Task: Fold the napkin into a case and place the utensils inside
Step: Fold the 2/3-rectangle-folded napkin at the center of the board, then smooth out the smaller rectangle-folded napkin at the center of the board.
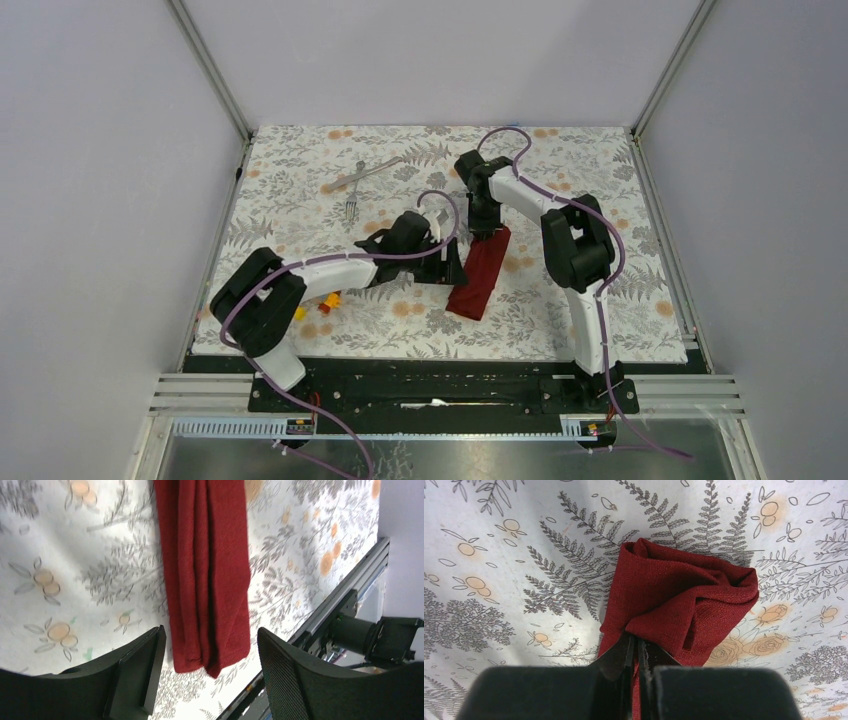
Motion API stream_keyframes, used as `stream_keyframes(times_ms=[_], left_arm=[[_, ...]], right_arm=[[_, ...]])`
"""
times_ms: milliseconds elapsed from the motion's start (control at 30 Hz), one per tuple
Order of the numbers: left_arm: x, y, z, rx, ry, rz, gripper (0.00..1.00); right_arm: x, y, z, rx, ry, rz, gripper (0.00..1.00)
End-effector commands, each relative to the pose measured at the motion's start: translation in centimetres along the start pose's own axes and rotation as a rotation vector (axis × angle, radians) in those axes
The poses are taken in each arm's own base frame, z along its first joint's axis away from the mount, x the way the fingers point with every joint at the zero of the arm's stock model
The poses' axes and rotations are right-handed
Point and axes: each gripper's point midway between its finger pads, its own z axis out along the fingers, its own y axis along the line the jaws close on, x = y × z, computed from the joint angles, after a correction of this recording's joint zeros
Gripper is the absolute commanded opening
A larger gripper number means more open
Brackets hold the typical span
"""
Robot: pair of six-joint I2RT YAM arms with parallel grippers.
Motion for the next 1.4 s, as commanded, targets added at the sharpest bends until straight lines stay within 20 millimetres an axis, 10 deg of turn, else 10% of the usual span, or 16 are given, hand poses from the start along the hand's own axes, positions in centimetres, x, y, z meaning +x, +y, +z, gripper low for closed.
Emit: stream_keyframes(times_ms=[0,133,267,567,733,1067,1267,1367], left_arm=[[-3.3,-0.8,0.8,-0.021,-0.071,0.063,0.72],[-2.4,0.4,3.3,-0.023,-0.036,0.029,0.68],[-0.6,1.5,4.8,-0.021,-0.001,-0.037,0.44],[2.6,0.9,4.5,0.026,-0.095,-0.268,0.22],[4.2,-1.0,5.5,0.107,-0.154,-0.448,0.16],[4.2,-8.7,8.8,0.277,-0.286,-0.611,0.19],[4.6,-7.1,8.4,0.213,-0.304,-0.598,0.26],[4.8,-6.3,8.8,0.223,-0.273,-0.621,0.24]], right_arm=[[-0.9,1.1,-0.8,-0.056,-0.038,-0.007,0.00],[-0.7,1.7,-1.0,-0.098,-0.033,-0.015,0.00],[-0.5,2.6,-1.5,-0.185,-0.026,-0.020,0.06],[-0.1,4.1,-7.9,-0.522,-0.078,-0.059,0.57],[1.9,1.8,-10.0,-0.519,-0.156,-0.093,0.77],[5.3,-1.8,-6.2,-0.457,-0.258,-0.144,0.77],[5.8,-4.4,-6.2,-0.347,-0.302,-0.139,0.64],[6.8,-5.2,-6.7,-0.331,-0.300,-0.085,0.74]])
